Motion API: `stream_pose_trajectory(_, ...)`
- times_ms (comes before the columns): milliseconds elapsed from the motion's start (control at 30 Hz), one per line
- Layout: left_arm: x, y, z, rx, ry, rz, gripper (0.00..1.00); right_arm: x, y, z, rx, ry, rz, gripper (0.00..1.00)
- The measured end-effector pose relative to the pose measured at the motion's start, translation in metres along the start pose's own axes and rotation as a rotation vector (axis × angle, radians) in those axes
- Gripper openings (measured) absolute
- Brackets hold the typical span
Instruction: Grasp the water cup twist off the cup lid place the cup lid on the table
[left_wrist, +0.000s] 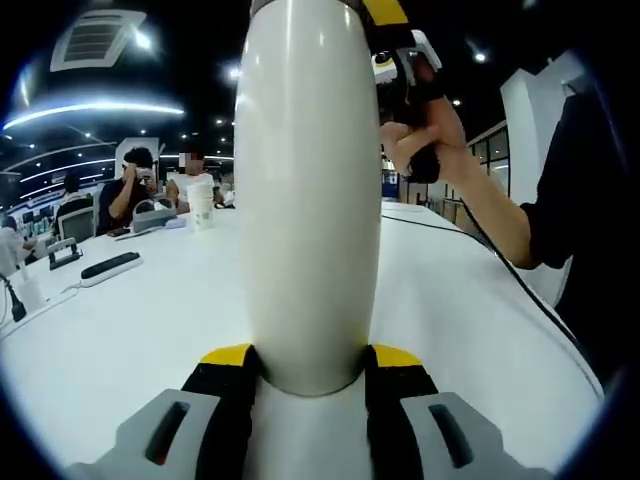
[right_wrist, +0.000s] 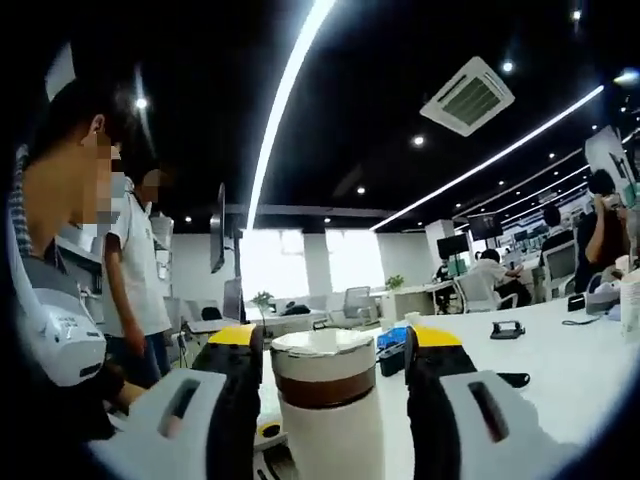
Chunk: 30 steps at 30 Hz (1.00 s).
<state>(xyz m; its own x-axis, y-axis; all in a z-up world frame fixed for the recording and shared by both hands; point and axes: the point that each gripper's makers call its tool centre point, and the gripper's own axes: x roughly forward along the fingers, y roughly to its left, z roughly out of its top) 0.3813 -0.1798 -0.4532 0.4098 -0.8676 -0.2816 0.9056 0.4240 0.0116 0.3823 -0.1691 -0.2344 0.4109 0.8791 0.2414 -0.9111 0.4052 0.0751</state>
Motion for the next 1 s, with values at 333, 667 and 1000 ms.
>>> stream_pose_trajectory(333, 0.000, 0.000, 0.001, 0.001, 0.000, 0.003, 0.45, 0.013, 0.000, -0.011, -0.119, 0.073, -0.005, 0.48)
stream_pose_trajectory(667, 0.000, 0.001, 0.000, 0.000, 0.001, 0.002, 0.45, 0.014, -0.001, -0.001, -0.090, 0.025, 0.026, 0.47)
stream_pose_trajectory(1000, 0.000, 0.001, 0.000, -0.001, 0.000, 0.002, 0.44, 0.013, -0.005, 0.009, -0.067, -0.015, 0.032, 0.47)
